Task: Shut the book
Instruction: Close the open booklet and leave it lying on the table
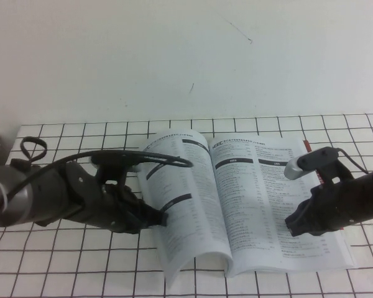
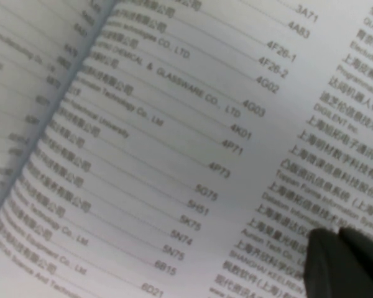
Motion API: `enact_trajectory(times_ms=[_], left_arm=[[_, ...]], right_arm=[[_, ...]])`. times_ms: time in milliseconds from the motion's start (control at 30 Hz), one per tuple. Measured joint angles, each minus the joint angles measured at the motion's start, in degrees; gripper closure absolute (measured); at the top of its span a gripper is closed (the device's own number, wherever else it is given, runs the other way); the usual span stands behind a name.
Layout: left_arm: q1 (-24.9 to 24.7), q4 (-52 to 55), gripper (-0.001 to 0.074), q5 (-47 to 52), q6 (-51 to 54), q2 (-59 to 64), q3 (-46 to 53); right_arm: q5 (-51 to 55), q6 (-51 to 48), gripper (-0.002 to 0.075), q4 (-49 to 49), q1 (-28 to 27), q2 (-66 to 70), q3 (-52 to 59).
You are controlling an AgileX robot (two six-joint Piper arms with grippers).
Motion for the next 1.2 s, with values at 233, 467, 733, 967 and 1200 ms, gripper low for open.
enact_trajectory(times_ms=[233,467,733,967,1200], left_arm=[[-8.7,-1.5,0.0738,0.7,0.5,-5.9,-4.6],[-10.7,-1.7,0.0738,-0.8,2.2,-15.3,-5.7],[-10.7,1.8,0.0738,-0.8,6.8,-31.6,-5.7],[-4.4,8.3,0.0738,10.2,0.6,-44.8,-5.7],[7.6,28.7,0.0738,25.2,-15.3,-53.1,-5.7]], right_arm=[[0.0,0.0,0.0729,0.6,-0.1,0.0,-0.3],[-2.8,0.2,0.0729,0.6,0.2,-5.3,-0.8],[-6.6,0.1,0.0729,-4.7,0.2,-22.2,-0.8],[1.7,0.1,0.0729,-13.1,0.2,-39.3,-0.8],[13.6,17.5,0.0729,-37.7,0.2,-53.6,-0.8]])
